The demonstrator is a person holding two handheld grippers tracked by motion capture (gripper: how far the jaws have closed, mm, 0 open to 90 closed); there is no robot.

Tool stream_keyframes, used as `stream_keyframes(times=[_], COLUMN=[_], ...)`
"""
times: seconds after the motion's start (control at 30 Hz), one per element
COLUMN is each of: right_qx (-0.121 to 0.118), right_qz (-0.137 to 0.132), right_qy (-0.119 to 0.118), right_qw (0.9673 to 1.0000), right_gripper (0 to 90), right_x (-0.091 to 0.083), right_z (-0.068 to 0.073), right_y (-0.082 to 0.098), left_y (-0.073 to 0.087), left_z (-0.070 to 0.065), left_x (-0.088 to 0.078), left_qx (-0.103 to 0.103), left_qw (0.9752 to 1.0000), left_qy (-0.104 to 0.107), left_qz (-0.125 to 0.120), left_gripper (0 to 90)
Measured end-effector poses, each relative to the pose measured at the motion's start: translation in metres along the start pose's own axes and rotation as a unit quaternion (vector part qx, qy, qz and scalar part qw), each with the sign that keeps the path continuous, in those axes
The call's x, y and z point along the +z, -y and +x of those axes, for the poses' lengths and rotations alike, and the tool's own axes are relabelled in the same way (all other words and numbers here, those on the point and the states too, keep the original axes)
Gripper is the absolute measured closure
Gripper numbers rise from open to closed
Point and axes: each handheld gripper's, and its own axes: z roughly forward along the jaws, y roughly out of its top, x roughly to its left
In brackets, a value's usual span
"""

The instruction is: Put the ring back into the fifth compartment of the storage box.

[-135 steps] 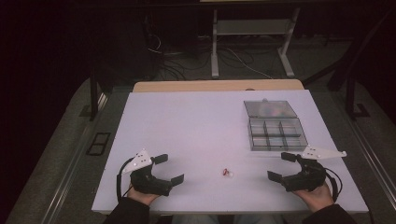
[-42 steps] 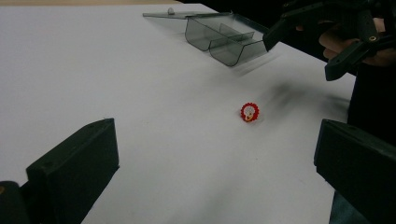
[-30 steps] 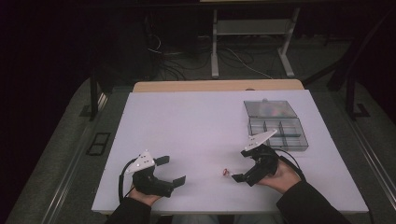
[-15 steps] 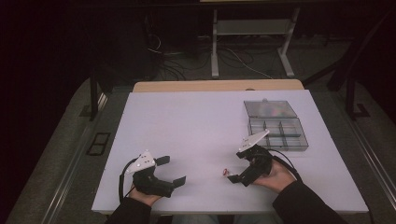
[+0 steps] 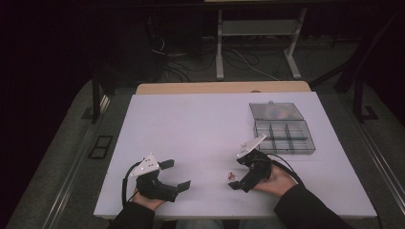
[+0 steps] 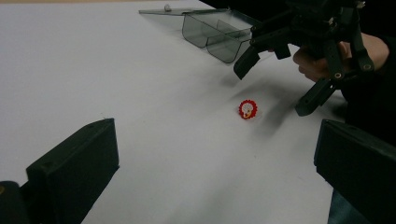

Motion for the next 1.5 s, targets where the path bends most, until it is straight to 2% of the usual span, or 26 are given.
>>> stream_keyframes(times=[0.2, 0.33, 0.53, 0.97, 1.23, 1.37, 1.5], right_qx=[-0.017, -0.03, -0.042, -0.049, -0.054, -0.057, -0.05], right_qz=[0.016, 0.02, 0.018, 0.023, 0.031, 0.033, 0.035], right_qy=[0.003, -0.002, -0.007, -0.007, 0.009, 0.01, 0.002], right_qw=[0.9997, 0.9994, 0.9989, 0.9985, 0.998, 0.9978, 0.9981], right_gripper=[0.3, 14.3, 24.3, 50.2, 64.3, 68.0, 69.5], right_x=[0.01, 0.011, 0.012, 0.015, 0.015, 0.014, 0.013], right_z=[0.002, 0.002, 0.002, 0.0, 0.001, -0.001, -0.004], right_y=[-0.002, -0.003, -0.004, -0.004, -0.003, -0.002, -0.002], left_y=[0.0, -0.001, -0.001, -0.001, -0.001, -0.001, -0.001], left_z=[0.0, 0.0, 0.0, 0.0, -0.001, -0.001, -0.001], left_x=[0.0, -0.001, 0.0, 0.001, 0.001, 0.001, 0.001], left_qx=[0.002, 0.001, 0.003, 0.006, 0.007, 0.007, 0.007], left_qw=[1.0, 1.0, 1.0, 1.0, 1.0, 1.0, 1.0], left_qy=[0.001, -0.001, 0.001, 0.001, 0.0, 0.0, 0.0], left_qz=[0.002, -0.004, 0.0, 0.002, 0.001, -0.001, -0.001], left_gripper=[0.0, 0.0, 0.0, 0.0, 0.0, 0.0, 0.0])
